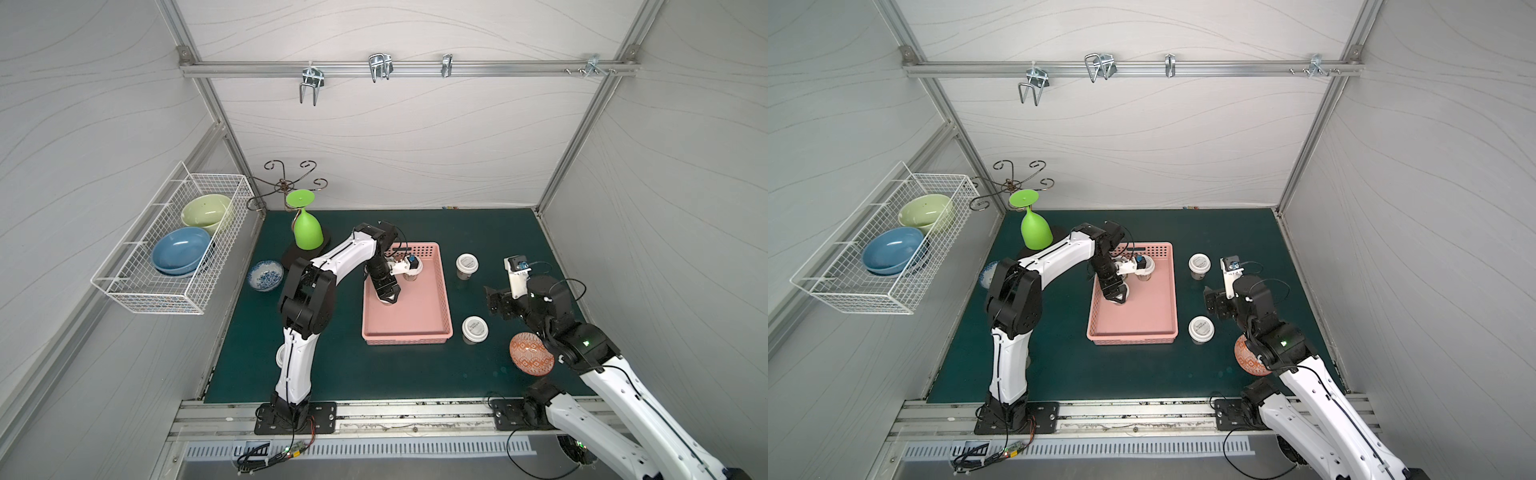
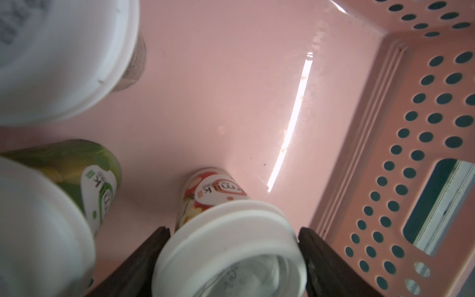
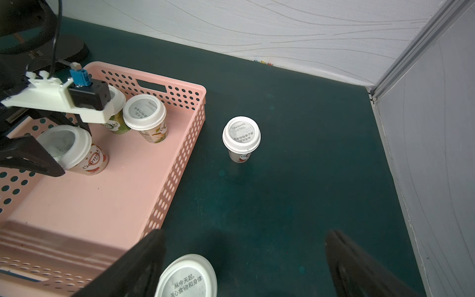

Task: Put the yogurt in the basket
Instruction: Place the yogurt in the basket, then pick up the yogurt from the center of the board.

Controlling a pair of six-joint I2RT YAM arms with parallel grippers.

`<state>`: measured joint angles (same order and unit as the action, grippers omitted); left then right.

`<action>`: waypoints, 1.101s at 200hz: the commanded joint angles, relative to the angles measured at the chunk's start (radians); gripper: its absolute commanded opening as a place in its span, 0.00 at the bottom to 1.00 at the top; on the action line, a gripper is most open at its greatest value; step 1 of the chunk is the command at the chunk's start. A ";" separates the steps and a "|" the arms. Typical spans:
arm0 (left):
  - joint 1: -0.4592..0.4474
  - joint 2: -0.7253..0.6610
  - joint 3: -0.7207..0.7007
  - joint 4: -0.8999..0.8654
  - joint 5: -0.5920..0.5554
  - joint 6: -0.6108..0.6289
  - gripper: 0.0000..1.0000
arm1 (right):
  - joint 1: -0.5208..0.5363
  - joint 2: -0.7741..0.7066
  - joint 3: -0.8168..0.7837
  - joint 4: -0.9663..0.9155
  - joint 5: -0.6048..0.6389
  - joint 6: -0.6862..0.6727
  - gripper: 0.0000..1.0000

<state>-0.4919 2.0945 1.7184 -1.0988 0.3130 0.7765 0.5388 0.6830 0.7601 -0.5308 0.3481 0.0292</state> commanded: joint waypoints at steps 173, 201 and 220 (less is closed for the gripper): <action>0.044 -0.795 -0.469 0.284 -0.024 -0.328 0.99 | -0.213 0.437 0.317 -0.194 -0.357 0.309 0.99; 0.111 -0.882 -0.529 0.291 -0.015 -0.375 0.99 | -0.242 0.554 0.378 -0.213 -0.407 0.340 0.99; 0.167 -0.924 -0.568 0.298 -0.005 -0.416 0.99 | -0.268 0.633 0.408 -0.212 -0.450 0.366 0.99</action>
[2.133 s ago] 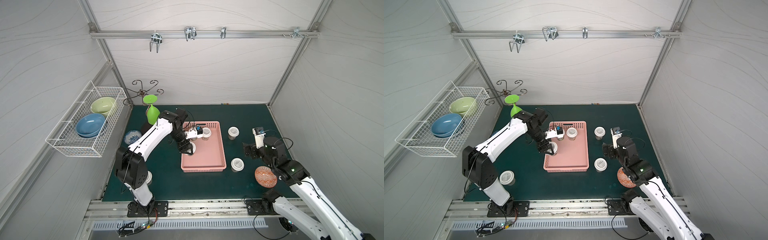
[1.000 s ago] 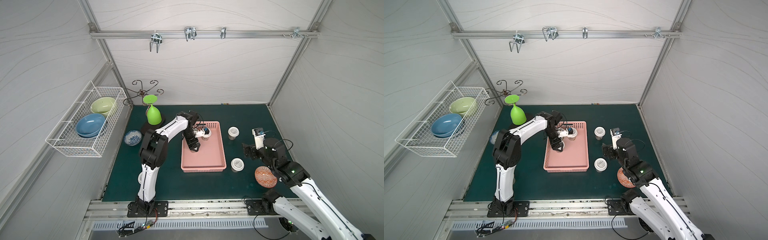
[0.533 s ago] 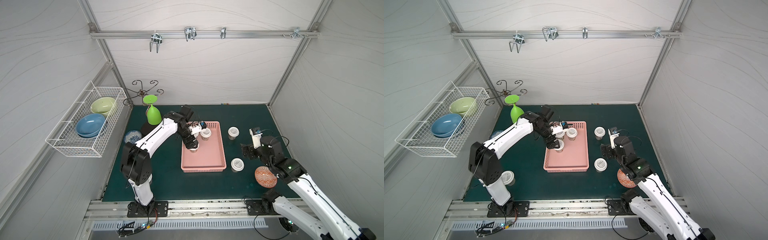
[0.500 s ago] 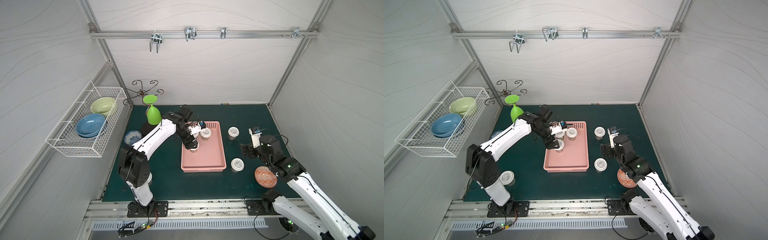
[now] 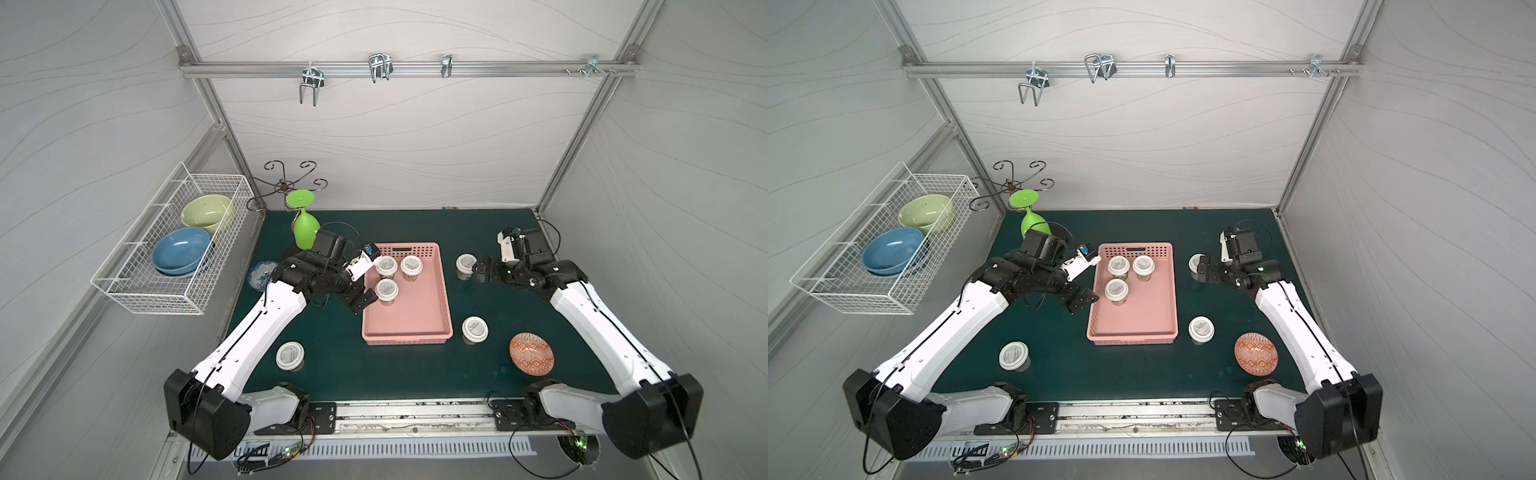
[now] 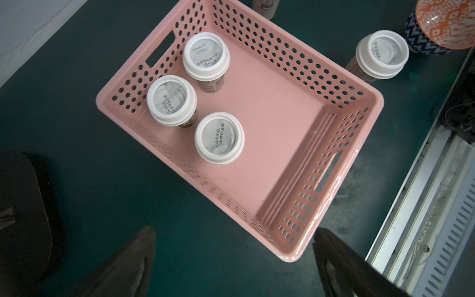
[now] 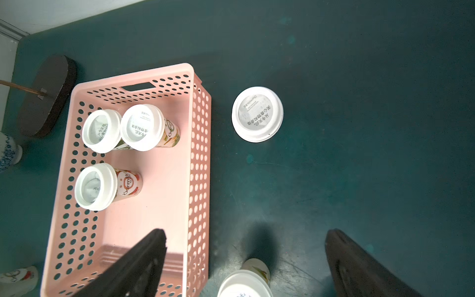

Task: Put the yogurt in the basket
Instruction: Pick up the yogurt from the center of the board.

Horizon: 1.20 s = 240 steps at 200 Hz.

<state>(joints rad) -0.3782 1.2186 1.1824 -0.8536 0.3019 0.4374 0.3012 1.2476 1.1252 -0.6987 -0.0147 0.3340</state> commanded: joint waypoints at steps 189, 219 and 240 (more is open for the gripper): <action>0.447 -0.334 -0.472 0.298 -0.018 -0.318 0.99 | -0.082 0.635 0.361 -0.078 -0.133 0.074 0.99; 0.452 -0.334 -0.491 0.319 -0.017 -0.314 0.99 | -0.089 0.685 0.408 -0.094 -0.143 0.072 0.99; 0.455 -0.332 -0.516 0.338 -0.012 -0.299 0.99 | -0.094 0.713 0.437 -0.102 -0.153 0.072 0.96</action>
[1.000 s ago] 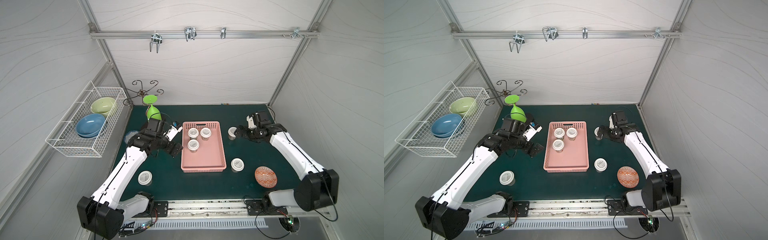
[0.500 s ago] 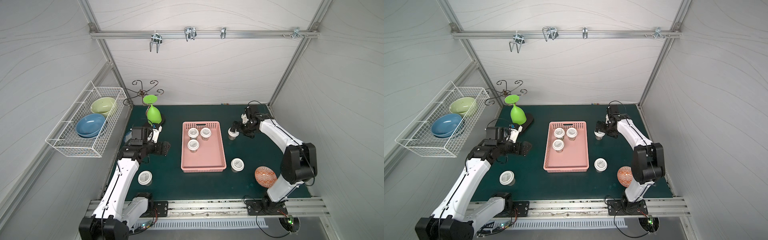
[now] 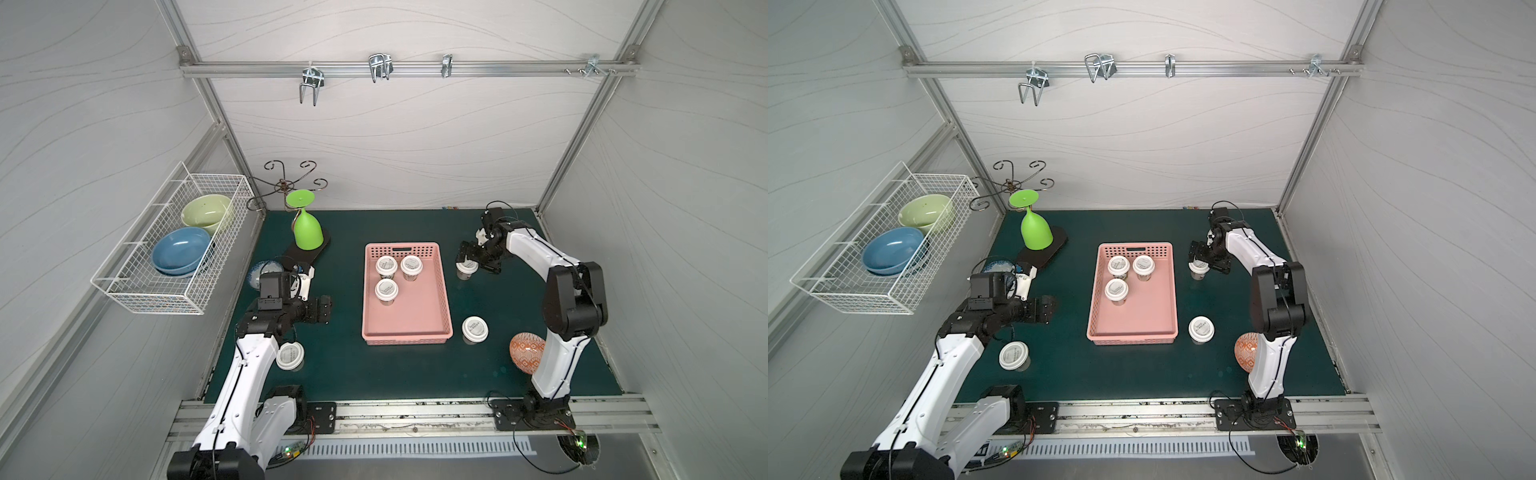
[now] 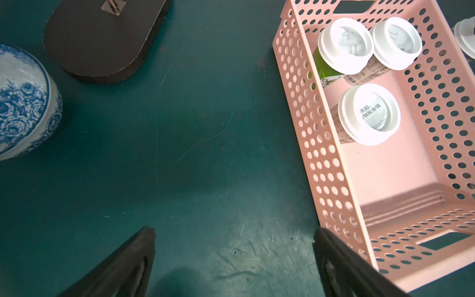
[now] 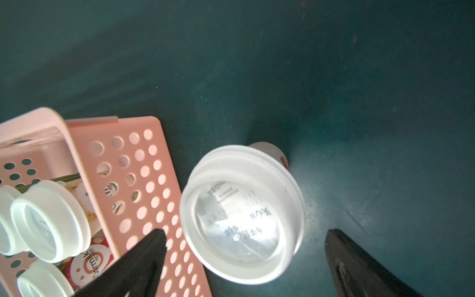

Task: Put the yogurt in the basket
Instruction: Pick up the yogurt from the center of the board.

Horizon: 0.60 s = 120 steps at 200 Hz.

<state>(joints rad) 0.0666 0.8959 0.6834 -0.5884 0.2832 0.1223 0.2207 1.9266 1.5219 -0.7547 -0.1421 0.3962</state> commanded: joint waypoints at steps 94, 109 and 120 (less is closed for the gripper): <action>0.017 -0.001 -0.041 0.095 0.021 0.019 0.99 | -0.024 0.084 0.065 -0.061 -0.044 0.003 0.81; 0.018 -0.003 -0.041 0.096 0.022 0.019 0.99 | -0.023 0.084 0.063 -0.058 -0.050 0.002 0.77; 0.017 -0.005 -0.039 0.096 0.022 0.019 0.99 | -0.024 0.084 0.060 -0.058 -0.051 0.000 0.74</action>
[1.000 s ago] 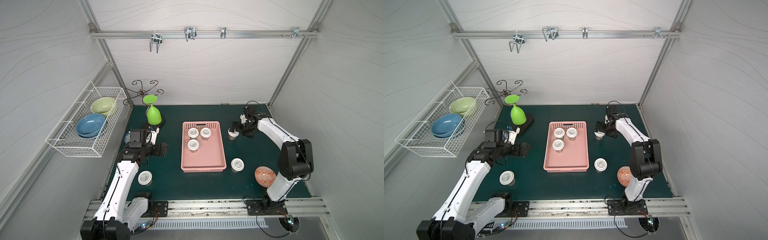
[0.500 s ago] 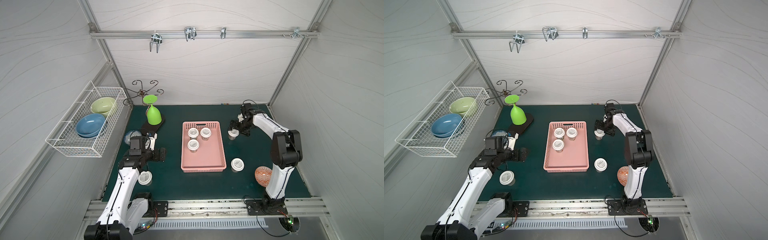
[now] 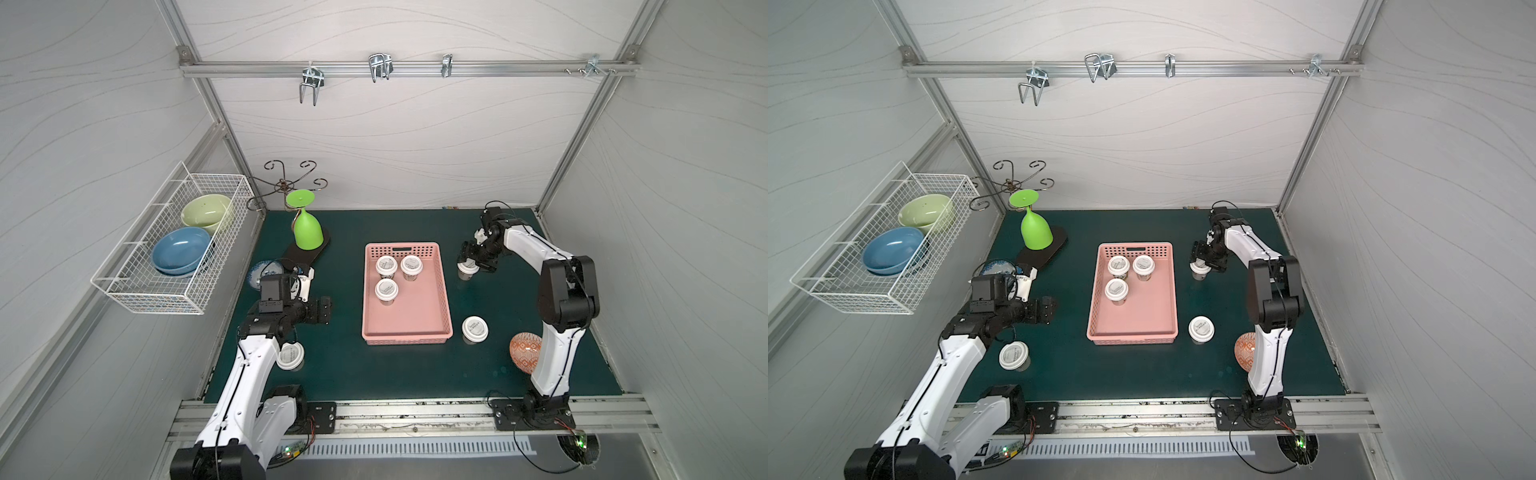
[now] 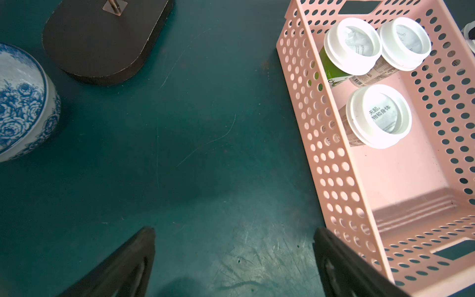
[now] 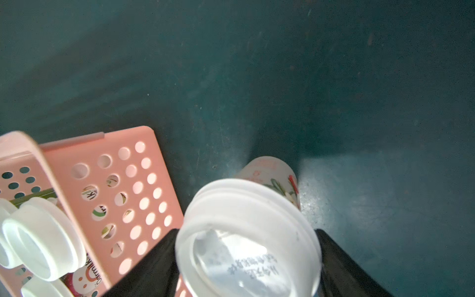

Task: Put the yogurt in the basket
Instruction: Pick up the yogurt from the center of the board.

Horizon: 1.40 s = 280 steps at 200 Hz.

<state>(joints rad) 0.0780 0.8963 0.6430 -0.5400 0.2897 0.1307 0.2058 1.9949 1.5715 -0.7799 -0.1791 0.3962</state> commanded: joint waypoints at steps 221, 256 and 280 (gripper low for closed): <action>0.014 -0.027 0.010 0.046 0.009 -0.004 0.99 | 0.133 -0.413 -0.113 -0.173 0.019 -0.001 0.72; 0.014 -0.022 0.013 0.043 0.008 -0.005 0.99 | 0.205 -0.481 -0.112 -0.214 0.012 0.019 0.72; 0.015 -0.017 0.015 0.043 0.006 -0.006 0.99 | 0.274 -0.502 -0.107 -0.229 0.010 0.042 0.72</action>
<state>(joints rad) 0.0864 0.8799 0.6430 -0.5247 0.2913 0.1268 0.4267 1.5272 1.4601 -0.9489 -0.1658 0.4046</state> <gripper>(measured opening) 0.993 0.721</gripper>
